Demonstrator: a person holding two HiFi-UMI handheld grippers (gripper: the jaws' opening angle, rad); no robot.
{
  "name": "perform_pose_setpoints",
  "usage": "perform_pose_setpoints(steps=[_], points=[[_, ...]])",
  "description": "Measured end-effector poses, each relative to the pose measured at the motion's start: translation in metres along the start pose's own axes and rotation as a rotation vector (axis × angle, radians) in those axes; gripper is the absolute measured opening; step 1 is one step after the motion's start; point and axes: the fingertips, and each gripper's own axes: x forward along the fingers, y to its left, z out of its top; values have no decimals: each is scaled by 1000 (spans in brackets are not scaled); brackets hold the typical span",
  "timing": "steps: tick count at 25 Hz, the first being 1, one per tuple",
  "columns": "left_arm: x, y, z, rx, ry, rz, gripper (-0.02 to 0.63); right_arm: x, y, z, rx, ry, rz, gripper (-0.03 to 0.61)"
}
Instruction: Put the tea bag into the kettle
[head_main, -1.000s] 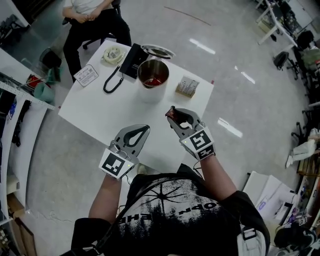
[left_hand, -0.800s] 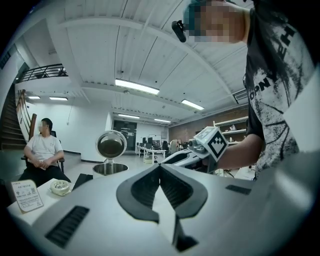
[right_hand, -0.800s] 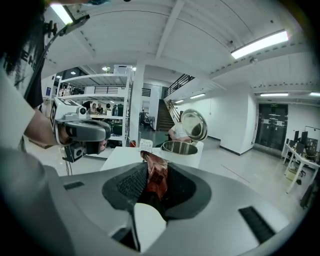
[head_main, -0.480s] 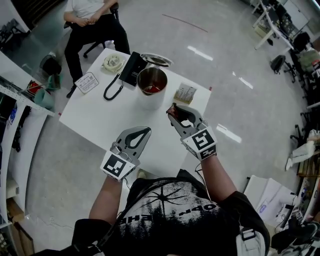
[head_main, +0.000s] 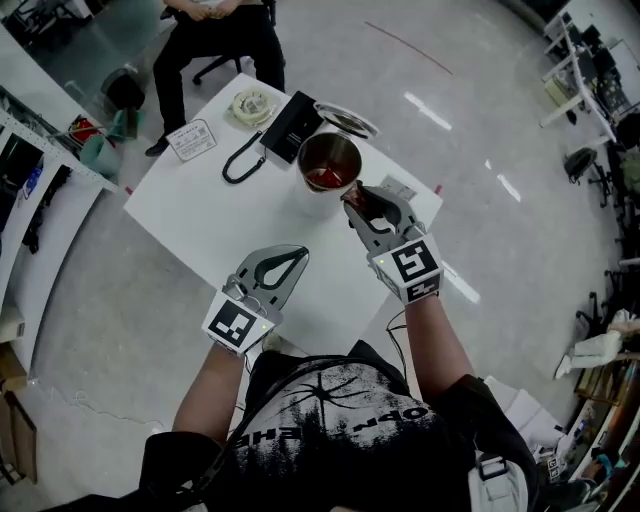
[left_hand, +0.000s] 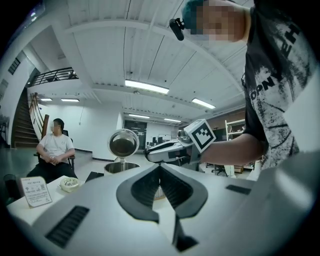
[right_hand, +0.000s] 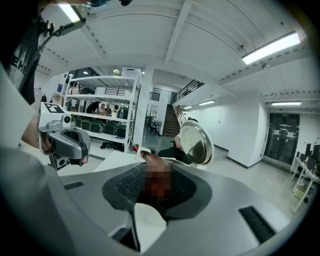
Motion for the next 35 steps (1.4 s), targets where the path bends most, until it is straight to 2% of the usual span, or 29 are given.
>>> perform_pose_setpoints(steps=[10, 17, 25, 27, 29, 30, 35], points=[[1, 17, -9, -29, 44, 156, 12, 55, -23, 2, -22, -8, 120, 130], [-3, 26, -14, -42, 56, 238, 12, 85, -35, -4, -73, 25, 132, 129], [-7, 22, -20, -43, 74, 273, 12, 94, -36, -10, -75, 50, 146, 130], [-8, 20, -20, -43, 74, 276, 12, 96, -34, -13, -83, 64, 149, 154], [-9, 18, -20, -40, 74, 277, 12, 97, -32, -15, -87, 70, 158, 220], [-9, 18, -20, -40, 75, 279, 12, 97, -31, -15, -86, 69, 159, 233], [-15, 18, -20, -44, 71, 291, 12, 97, -27, -13, -77, 59, 160, 244]])
